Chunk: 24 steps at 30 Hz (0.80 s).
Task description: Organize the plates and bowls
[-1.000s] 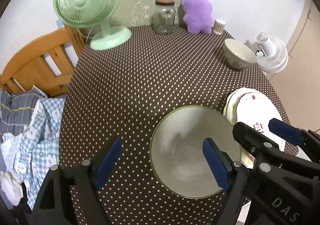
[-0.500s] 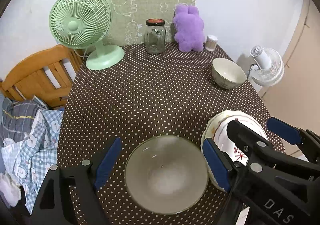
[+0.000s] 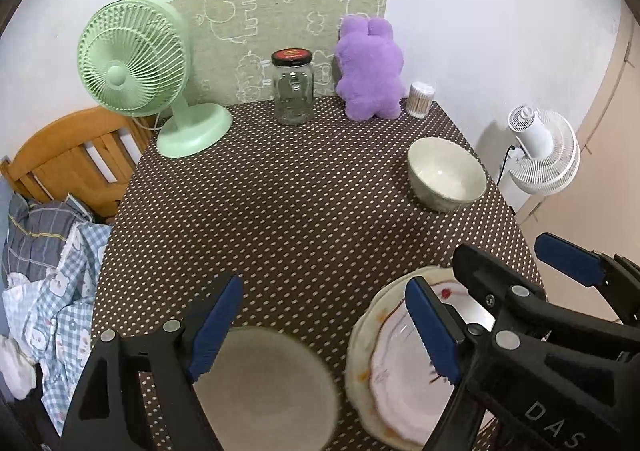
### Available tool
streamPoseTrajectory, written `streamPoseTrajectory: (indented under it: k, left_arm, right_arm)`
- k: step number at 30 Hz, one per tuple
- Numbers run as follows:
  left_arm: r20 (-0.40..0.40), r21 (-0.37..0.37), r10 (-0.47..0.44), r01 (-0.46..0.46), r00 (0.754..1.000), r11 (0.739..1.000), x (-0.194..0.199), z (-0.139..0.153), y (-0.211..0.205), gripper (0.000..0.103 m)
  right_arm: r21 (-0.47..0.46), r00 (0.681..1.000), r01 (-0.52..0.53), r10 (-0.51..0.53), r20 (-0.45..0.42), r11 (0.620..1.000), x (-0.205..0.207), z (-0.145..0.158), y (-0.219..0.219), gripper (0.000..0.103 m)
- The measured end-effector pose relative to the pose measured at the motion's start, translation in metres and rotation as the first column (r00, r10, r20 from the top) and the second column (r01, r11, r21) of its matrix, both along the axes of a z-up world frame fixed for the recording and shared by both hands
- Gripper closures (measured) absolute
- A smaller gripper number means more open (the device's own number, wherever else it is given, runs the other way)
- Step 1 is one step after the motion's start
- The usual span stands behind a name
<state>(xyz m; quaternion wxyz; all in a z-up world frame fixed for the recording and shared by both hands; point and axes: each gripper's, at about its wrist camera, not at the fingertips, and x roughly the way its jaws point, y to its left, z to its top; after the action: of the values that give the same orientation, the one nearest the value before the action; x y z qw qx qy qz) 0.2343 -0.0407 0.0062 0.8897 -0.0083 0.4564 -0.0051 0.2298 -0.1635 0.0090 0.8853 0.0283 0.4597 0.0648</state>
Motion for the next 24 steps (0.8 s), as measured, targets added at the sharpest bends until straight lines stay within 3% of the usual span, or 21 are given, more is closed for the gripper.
streamPoseTrajectory:
  k: [24]
  left_arm:
    - [0.019, 0.015, 0.062, -0.063, 0.998, 0.998, 0.109, -0.018, -0.091, 0.018]
  right_arm:
    - [0.019, 0.998, -0.059, 0.058, 0.024, 0.998, 0.118, -0.016, -0.094, 0.027]
